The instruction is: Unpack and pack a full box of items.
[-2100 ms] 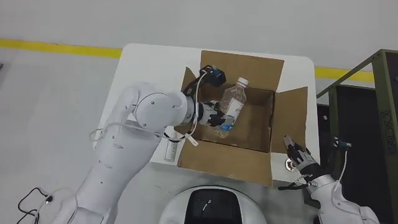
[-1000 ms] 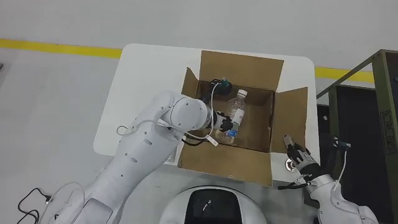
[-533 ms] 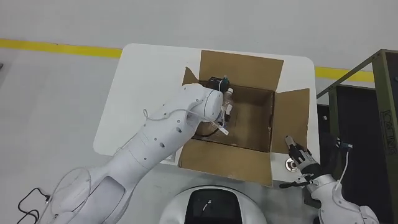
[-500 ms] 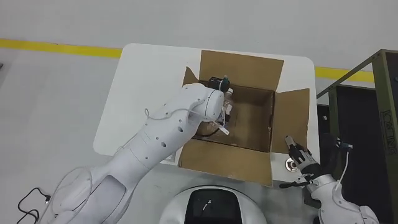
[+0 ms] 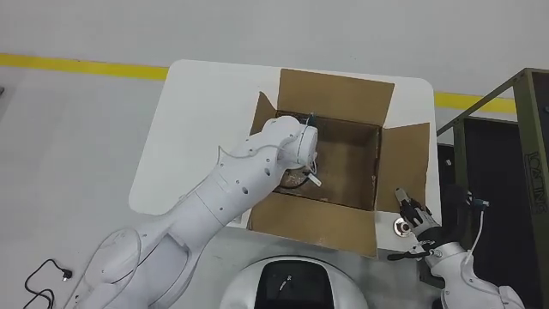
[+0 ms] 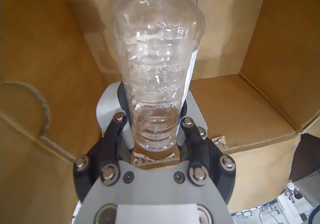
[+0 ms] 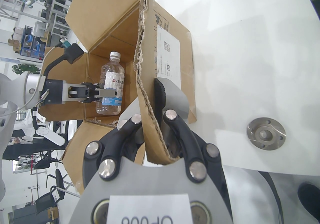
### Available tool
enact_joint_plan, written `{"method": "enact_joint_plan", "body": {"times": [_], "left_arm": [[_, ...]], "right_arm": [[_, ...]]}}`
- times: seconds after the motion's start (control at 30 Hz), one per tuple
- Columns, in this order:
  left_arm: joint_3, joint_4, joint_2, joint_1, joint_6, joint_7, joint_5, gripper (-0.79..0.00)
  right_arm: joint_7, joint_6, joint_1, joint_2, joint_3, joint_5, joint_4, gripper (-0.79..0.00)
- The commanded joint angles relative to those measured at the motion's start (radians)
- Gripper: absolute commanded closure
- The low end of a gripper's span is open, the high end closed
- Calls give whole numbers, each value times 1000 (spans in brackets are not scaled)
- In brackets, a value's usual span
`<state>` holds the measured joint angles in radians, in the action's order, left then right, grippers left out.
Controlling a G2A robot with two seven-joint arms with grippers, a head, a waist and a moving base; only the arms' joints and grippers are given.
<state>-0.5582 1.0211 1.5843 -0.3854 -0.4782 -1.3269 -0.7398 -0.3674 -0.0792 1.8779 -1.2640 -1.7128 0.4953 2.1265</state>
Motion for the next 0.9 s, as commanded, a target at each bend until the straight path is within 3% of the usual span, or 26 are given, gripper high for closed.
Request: {"method": "enact_joint_plan", "body": {"times": [0.0,0.87], "left_arm": [[5,-27,9,4,-3,3,4,0],[42,-287,114,38,56,77,42,0]], "right_arm": [[0,2,0,0,0,0,0,0],[-3,1,-19,5,3,-2,-16,0]]}}
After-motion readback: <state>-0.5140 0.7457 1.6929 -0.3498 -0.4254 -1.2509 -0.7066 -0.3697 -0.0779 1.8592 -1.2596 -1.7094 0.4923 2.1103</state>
